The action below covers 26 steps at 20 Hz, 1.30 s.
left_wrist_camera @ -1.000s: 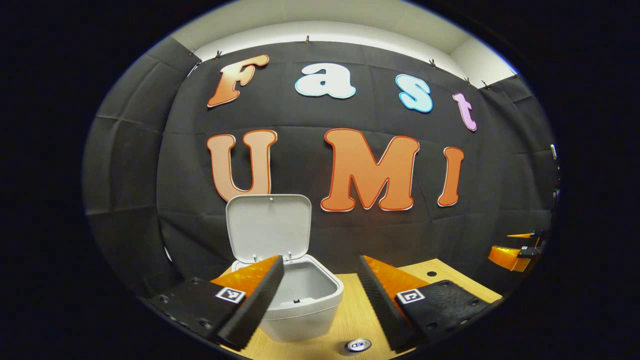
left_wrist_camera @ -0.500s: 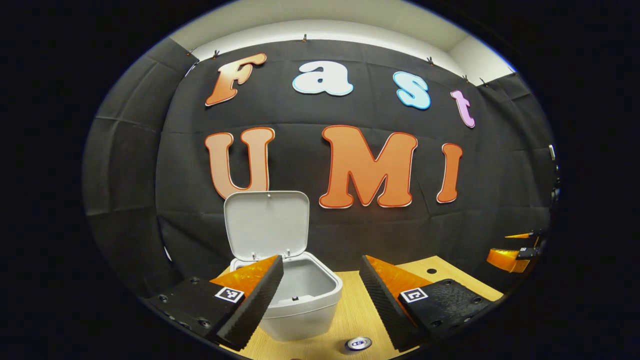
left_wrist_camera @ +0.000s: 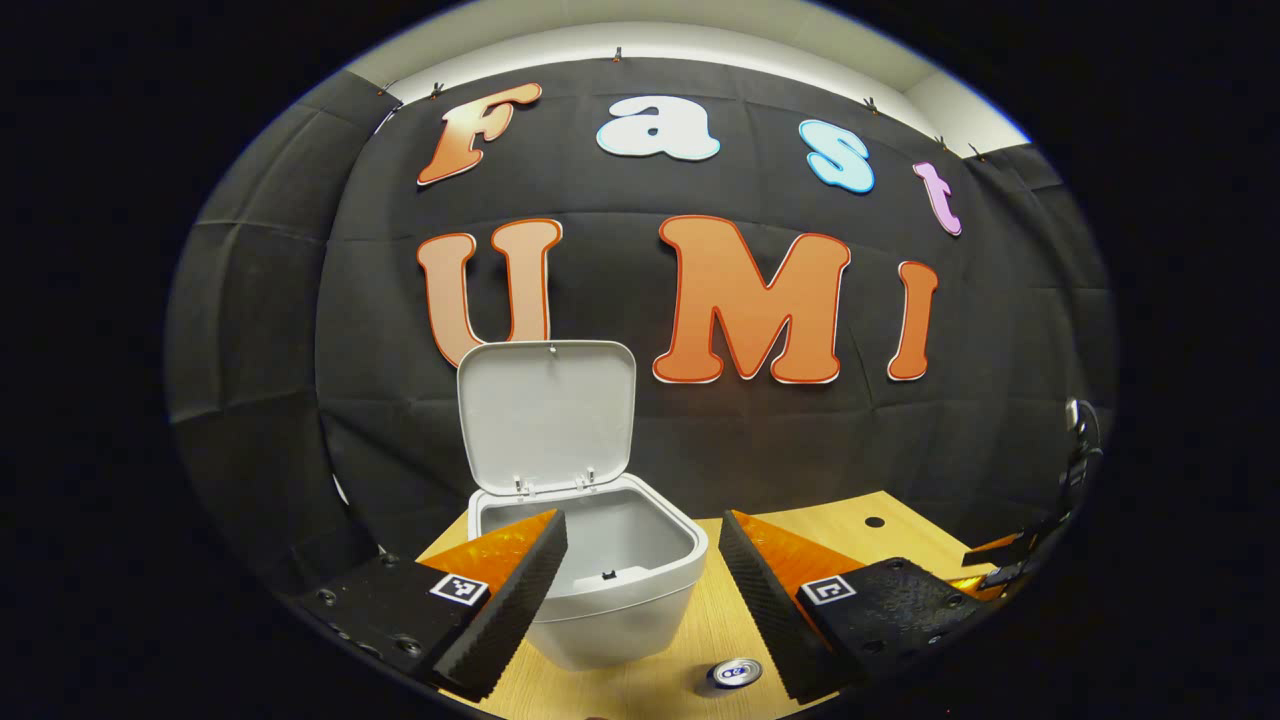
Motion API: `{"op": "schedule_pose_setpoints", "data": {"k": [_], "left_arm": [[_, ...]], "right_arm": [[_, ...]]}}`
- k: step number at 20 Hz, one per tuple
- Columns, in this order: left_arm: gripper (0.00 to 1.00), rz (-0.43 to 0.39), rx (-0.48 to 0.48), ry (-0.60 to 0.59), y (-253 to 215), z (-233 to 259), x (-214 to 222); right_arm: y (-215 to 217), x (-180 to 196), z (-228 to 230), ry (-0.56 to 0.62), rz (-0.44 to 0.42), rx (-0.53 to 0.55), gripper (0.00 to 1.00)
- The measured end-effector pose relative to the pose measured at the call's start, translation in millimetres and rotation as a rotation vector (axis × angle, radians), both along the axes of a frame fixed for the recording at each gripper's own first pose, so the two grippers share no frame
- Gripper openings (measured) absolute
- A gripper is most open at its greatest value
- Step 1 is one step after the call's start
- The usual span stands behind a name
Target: Press the lid of the desktop garbage bin to open it, pick up the crumpled paper on the desktop and throw it into the bin, then pick up the pop can on the desktop and drop it into the bin, and finally close the garbage bin lid.
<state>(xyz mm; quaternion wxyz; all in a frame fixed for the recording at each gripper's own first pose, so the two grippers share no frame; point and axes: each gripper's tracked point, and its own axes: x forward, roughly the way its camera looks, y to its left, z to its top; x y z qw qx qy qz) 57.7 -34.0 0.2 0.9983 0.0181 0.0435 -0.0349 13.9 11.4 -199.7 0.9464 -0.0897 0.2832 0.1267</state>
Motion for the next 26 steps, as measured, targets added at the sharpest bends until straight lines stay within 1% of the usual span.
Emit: {"op": "schedule_pose_setpoints", "data": {"k": [3, 5, 7, 10, 15, 17, 18, 19, 20, 21, 22, 26], "left_arm": [[0.97, 0.006, 0.002, 0.027, 6.3, -10.9, 3.3], [0.97, 0.024, 0.013, 0.046, 15.2, -18.7, 4.9], [0.97, 0.035, 0.024, 0.066, 20.7, -26.1, 6.7], [0.97, 0.043, 0.026, 0.086, 28.1, -32.5, 10.4], [0.97, 0.055, 0.034, 0.104, 39.2, -38.7, 16.2], [0.98, 0.066, 0.032, 0.107, 44.9, -41.0, 17.9], [0.98, 0.069, 0.03, 0.11, 46.8, -42.1, 19.4], [0.98, 0.071, 0.03, 0.113, 49.2, -42.8, 19.8], [0.97, 0.073, 0.031, 0.116, 50.9, -43.2, 21.0], [0.97, 0.073, 0.032, 0.115, 50.8, -43.5, 20.8], [0.98, 0.072, 0.034, 0.114, 50.3, -43.0, 22.4], [0.97, 0.07, 0.038, 0.117, 49.9, -43.8, 24.2]], "right_arm": [[-12.4, -8.9, -62.7, 0.159, -0.017, -0.053, 0.96], [-15.7, -18.3, -90.6, 0.239, -0.022, -0.069, 0.97], [-25.8, -25.4, -105.1, 0.282, -0.031, -0.108, 0.97], [-25.9, -28.9, -130.3, 0.36, -0.022, -0.148, 0.97], [-19.9, -35.1, -143.9, 0.42, -0.006, -0.179, 0.97], [-19.9, -36.6, -149.3, 0.463, -0.006, -0.187, 0.93], [-18.4, -37.7, -149.6, 0.485, -0.008, -0.179, 0.82], [-20.0, -35.3, -149.5, 0.486, -0.019, -0.191, 0.76], [-21.2, -32.0, -148.9, 0.481, -0.02, -0.206, 0.64], [-19.5, -30.5, -148.8, 0.492, -0.013, -0.21, 0.58], [-16.9, -30.4, -148.9, 0.512, -0.003, -0.213, 0.44], [-11.6, -16.1, -137.7, 0.538, 0.024, -0.257, 0.34]]}}
